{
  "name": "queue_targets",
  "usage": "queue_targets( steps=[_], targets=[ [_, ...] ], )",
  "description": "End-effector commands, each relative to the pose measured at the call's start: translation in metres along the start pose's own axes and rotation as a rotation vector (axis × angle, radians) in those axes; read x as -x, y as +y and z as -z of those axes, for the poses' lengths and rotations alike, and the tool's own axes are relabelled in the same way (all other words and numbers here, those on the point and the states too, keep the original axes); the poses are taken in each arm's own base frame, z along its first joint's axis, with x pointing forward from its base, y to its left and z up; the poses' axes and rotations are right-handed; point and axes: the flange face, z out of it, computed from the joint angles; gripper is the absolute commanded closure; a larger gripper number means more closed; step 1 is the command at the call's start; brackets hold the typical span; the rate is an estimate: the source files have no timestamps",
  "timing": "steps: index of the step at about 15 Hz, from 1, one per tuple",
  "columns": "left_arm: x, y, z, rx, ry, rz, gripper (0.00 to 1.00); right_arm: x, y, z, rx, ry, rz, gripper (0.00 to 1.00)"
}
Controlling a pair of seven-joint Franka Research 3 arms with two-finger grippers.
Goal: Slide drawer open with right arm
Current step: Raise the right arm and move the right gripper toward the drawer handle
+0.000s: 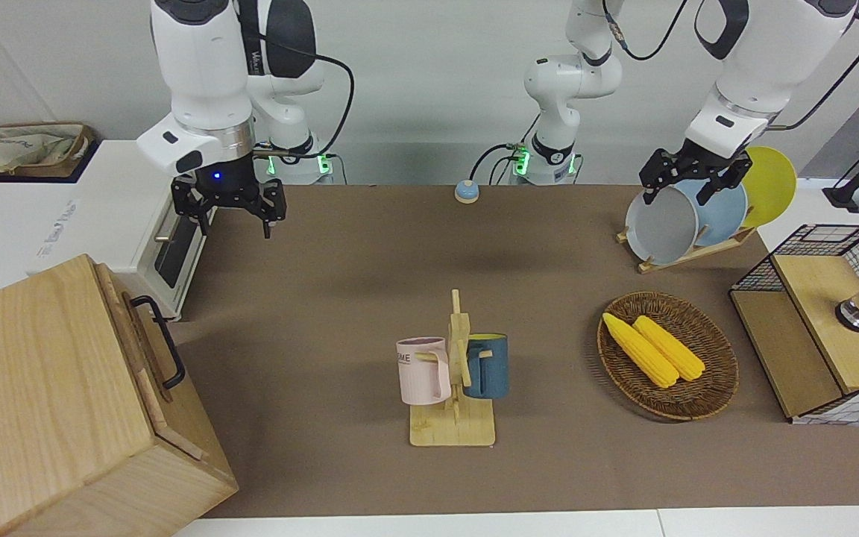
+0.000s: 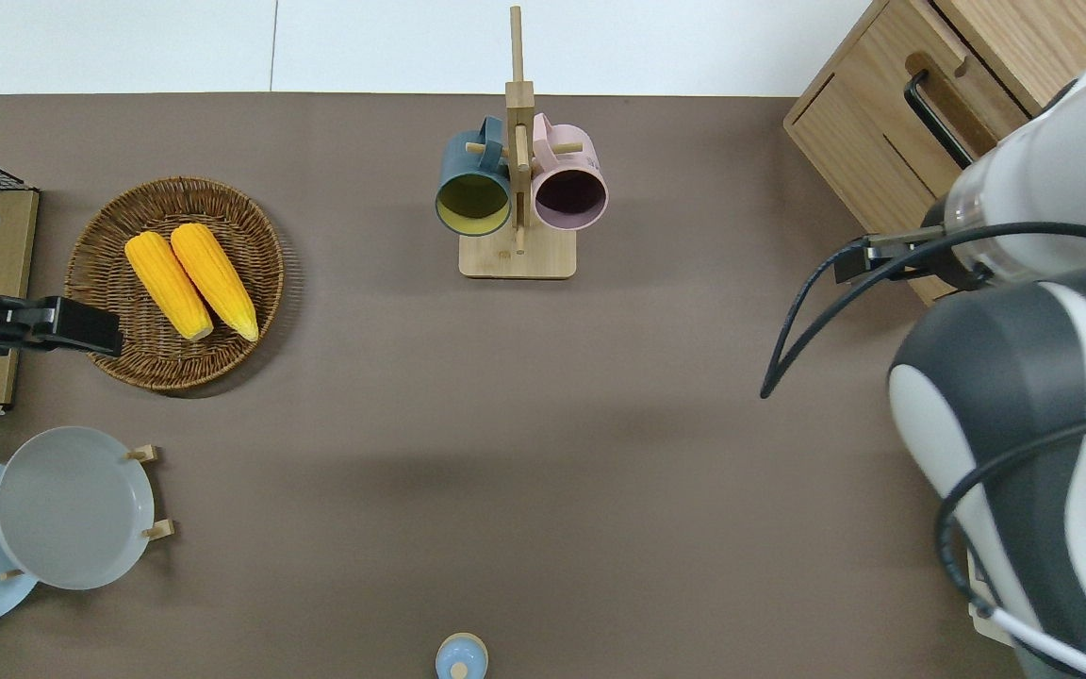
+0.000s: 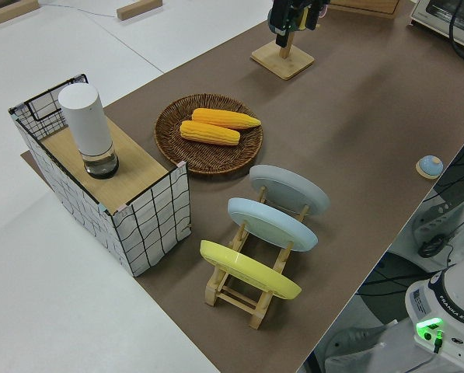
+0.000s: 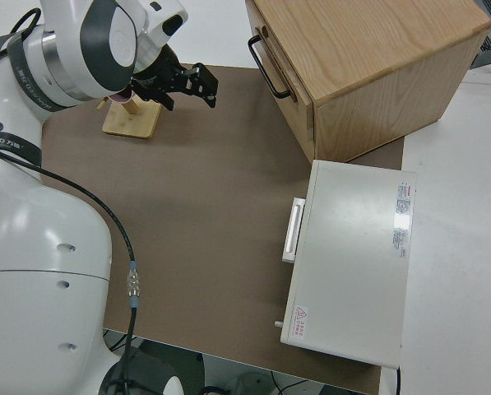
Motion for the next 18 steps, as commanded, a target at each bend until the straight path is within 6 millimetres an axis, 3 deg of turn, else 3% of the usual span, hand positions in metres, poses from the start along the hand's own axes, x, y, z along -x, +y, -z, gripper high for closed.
queue_targets(
  steps=[1, 7, 11, 15, 18],
  targets=[
    [0.003, 0.002, 0.006, -0.018, -0.004, 0.005, 0.01, 0.001, -0.041, 0.001, 0.144, 0.043, -0.016, 0.025],
    [0.003, 0.002, 0.006, -0.018, -0.004, 0.005, 0.01, 0.007, -0.099, -0.010, 0.286, 0.077, 0.003, 0.023],
    [0.003, 0.002, 0.006, -0.018, -0.004, 0.005, 0.01, 0.012, -0.125, -0.026, 0.421, 0.103, 0.046, 0.021],
    [0.003, 0.002, 0.006, -0.018, -0.004, 0.005, 0.01, 0.018, -0.145, -0.045, 0.591, 0.137, 0.127, 0.021],
    [0.003, 0.002, 0.005, -0.018, -0.006, 0.005, 0.01, 0.018, -0.144, -0.061, 0.727, 0.163, 0.179, 0.019]
  ],
)
